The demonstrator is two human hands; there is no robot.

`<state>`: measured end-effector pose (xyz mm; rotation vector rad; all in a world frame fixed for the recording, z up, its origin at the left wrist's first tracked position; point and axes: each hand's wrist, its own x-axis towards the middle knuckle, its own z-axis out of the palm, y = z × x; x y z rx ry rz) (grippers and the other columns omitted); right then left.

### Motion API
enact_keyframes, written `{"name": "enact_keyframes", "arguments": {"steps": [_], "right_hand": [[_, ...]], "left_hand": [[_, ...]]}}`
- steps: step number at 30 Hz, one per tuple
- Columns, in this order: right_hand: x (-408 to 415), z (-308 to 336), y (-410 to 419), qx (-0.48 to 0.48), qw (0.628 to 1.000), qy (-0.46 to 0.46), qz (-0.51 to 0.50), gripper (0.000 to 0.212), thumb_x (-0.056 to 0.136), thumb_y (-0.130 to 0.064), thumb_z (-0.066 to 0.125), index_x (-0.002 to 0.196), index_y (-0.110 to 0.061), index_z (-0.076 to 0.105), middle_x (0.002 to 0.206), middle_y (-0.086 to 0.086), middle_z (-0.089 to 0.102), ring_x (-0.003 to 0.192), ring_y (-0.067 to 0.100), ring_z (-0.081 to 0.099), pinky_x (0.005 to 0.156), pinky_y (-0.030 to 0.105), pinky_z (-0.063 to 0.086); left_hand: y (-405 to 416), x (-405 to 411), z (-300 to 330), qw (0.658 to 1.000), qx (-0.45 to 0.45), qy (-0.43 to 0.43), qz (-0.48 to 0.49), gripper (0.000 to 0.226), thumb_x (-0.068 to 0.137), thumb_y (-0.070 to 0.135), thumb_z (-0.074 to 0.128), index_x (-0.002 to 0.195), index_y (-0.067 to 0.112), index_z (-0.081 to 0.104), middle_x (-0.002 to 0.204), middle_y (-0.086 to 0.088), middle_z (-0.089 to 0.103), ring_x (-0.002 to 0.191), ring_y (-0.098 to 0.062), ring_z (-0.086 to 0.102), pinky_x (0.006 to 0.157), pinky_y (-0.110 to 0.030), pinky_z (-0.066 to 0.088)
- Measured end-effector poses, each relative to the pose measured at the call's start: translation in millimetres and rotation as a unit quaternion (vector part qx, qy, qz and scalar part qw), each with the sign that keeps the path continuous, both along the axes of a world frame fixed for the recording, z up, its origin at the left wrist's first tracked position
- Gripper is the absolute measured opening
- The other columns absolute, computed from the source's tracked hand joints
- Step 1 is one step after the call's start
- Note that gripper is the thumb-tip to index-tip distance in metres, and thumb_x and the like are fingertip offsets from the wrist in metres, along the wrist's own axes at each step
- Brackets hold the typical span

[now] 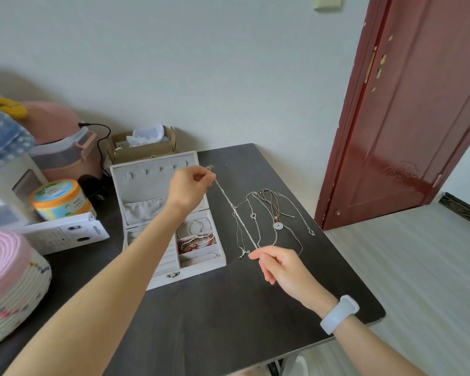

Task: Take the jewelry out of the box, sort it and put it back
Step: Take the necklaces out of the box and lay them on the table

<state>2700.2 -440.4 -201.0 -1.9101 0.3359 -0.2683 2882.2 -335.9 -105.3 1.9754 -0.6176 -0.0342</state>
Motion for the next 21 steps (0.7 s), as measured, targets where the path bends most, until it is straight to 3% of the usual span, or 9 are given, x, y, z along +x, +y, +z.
{"name": "enact_keyframes", "arguments": {"steps": [3, 6, 10, 12, 14, 16, 19, 21], "right_hand": [[12.7, -12.2, 5.6, -0.110, 0.992, -0.016, -0.061, 0.028, 0.092, -0.004, 0.041, 0.103, -0.010, 0.066, 0.069, -0.009, 0.050, 0.056, -0.001, 0.048, 0.062, 0.007, 0.035], [28.7, -23.2, 16.5, -0.205, 0.974, -0.036, -0.085, 0.029, 0.091, -0.004, 0.044, 0.113, -0.006, 0.062, 0.084, 0.000, 0.050, 0.069, 0.006, 0.047, 0.072, 0.012, 0.033], [45.1, -30.9, 25.1, -0.235, 0.970, -0.010, -0.068, 0.033, 0.094, -0.011, 0.042, 0.125, -0.010, 0.054, 0.108, 0.008, 0.054, 0.090, 0.024, 0.058, 0.080, 0.025, 0.042], [49.2, -33.5, 27.5, -0.242, 0.968, 0.000, -0.061, 0.032, 0.094, -0.014, 0.043, 0.125, -0.010, 0.051, 0.113, 0.008, 0.057, 0.095, 0.025, 0.059, 0.085, 0.030, 0.045], [51.4, -34.9, 28.2, -0.244, 0.968, 0.001, -0.059, 0.029, 0.093, -0.016, 0.045, 0.121, -0.011, 0.052, 0.113, 0.007, 0.060, 0.098, 0.023, 0.059, 0.084, 0.027, 0.044], [52.8, -35.9, 26.1, -0.243, 0.968, 0.001, -0.056, 0.026, 0.093, -0.018, 0.047, 0.118, -0.011, 0.052, 0.112, 0.005, 0.060, 0.096, 0.018, 0.059, 0.078, 0.018, 0.040], [53.6, -38.9, 21.3, -0.233, 0.971, 0.002, -0.046, 0.024, 0.091, -0.016, 0.050, 0.114, -0.011, 0.054, 0.105, 0.003, 0.061, 0.075, 0.002, 0.050, 0.071, 0.007, 0.032], [54.0, -42.9, 18.2, -0.221, 0.975, -0.001, -0.038, 0.023, 0.090, -0.012, 0.051, 0.113, -0.012, 0.055, 0.101, 0.002, 0.062, 0.066, -0.005, 0.043, 0.071, 0.002, 0.031]], "left_hand": [[-6.8, 24.6, -13.4, 0.995, 0.087, -0.046, 0.029, 0.014, 0.088, 0.014, 0.059, 0.093, 0.006, 0.069, 0.086, -0.007, 0.064, 0.080, -0.018, 0.054, 0.075, -0.024, 0.041], [-17.2, 45.0, -30.4, 0.987, 0.143, -0.058, 0.038, 0.016, 0.089, 0.015, 0.058, 0.093, 0.006, 0.071, 0.094, -0.009, 0.068, 0.089, -0.022, 0.059, 0.077, -0.025, 0.044], [-39.5, 60.9, -55.1, 0.962, 0.241, -0.126, 0.025, 0.017, 0.090, 0.017, 0.054, 0.096, 0.016, 0.070, 0.100, -0.008, 0.069, 0.102, -0.027, 0.055, 0.092, -0.035, 0.040], [-47.7, 65.9, -66.8, 0.933, 0.298, -0.200, 0.024, 0.020, 0.092, 0.020, 0.051, 0.100, 0.019, 0.069, 0.104, -0.005, 0.068, 0.108, -0.025, 0.047, 0.092, -0.036, 0.030], [-53.3, 71.0, -78.4, 0.908, 0.333, -0.252, 0.021, 0.022, 0.093, 0.019, 0.048, 0.101, 0.019, 0.069, 0.105, -0.004, 0.067, 0.109, -0.024, 0.044, 0.089, -0.036, 0.026], [-57.0, 74.0, -90.0, 0.882, 0.368, -0.295, 0.009, 0.022, 0.093, 0.017, 0.047, 0.102, 0.018, 0.068, 0.103, -0.003, 0.067, 0.107, -0.024, 0.042, 0.087, -0.035, 0.024], [-57.7, 75.0, -103.2, 0.833, 0.436, -0.341, -0.016, 0.021, 0.091, 0.013, 0.051, 0.102, 0.016, 0.068, 0.097, -0.002, 0.066, 0.103, -0.023, 0.042, 0.088, -0.035, 0.026], [-56.2, 74.4, -107.6, 0.824, 0.450, -0.343, -0.016, 0.021, 0.091, 0.015, 0.050, 0.104, 0.016, 0.067, 0.098, -0.002, 0.065, 0.105, -0.023, 0.042, 0.091, -0.036, 0.026]]}}
